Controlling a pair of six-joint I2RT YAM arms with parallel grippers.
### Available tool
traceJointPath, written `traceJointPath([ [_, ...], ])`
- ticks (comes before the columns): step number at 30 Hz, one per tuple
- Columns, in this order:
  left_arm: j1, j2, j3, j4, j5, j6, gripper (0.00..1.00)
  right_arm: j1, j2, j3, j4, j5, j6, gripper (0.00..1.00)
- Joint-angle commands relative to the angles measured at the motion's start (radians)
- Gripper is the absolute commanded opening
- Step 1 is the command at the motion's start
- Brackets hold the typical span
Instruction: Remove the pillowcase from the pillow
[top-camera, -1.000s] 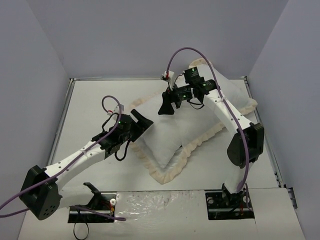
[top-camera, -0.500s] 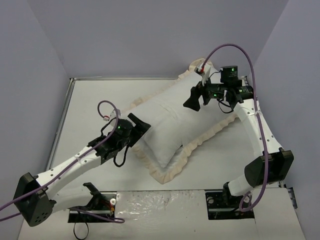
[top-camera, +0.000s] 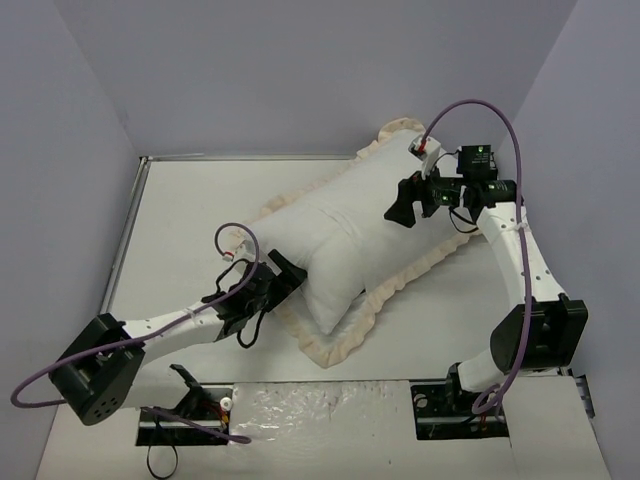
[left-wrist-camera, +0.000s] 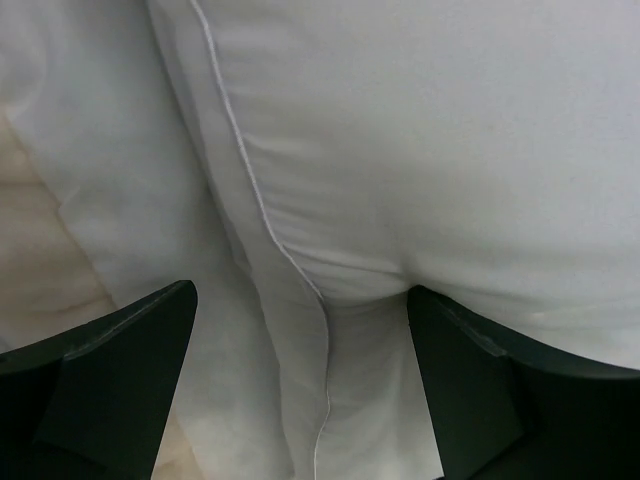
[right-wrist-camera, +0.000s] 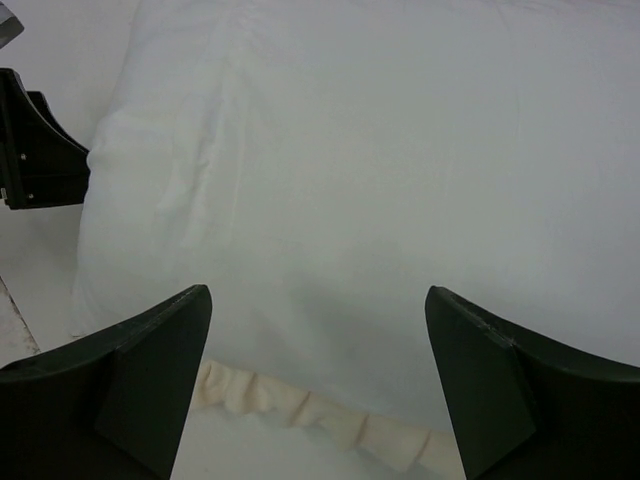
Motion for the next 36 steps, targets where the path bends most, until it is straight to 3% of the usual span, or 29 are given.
traceJointPath([
  [1,0.012,0.042,0.006,0.292,0.005,0.055,0.86,0.007,-0.041,-0.033,-0.004,-0.001,-0.023,0.84],
  [10,0.013,0.144,-0.015,0.482,-0.024,0.038,0.90,0.039,-0.046,-0.148,-0.002,0.064,-0.052,0.84],
  [15,0.012,0.145,-0.028,0.523,-0.059,0.034,0.90,0.128,-0.039,-0.194,0.001,0.166,-0.064,0.82],
  [24,0.009,-0.050,-0.051,0.349,-0.100,0.069,0.90,0.191,-0.001,-0.199,0.005,0.245,-0.047,0.70],
  [30,0.010,-0.119,-0.108,0.311,-0.122,0.051,0.91,0.193,0.011,-0.138,-0.004,0.193,-0.046,0.68],
  [36,0.010,-0.067,-0.129,0.368,-0.102,0.038,0.92,0.203,-0.019,-0.006,-0.120,0.023,-0.182,0.67],
])
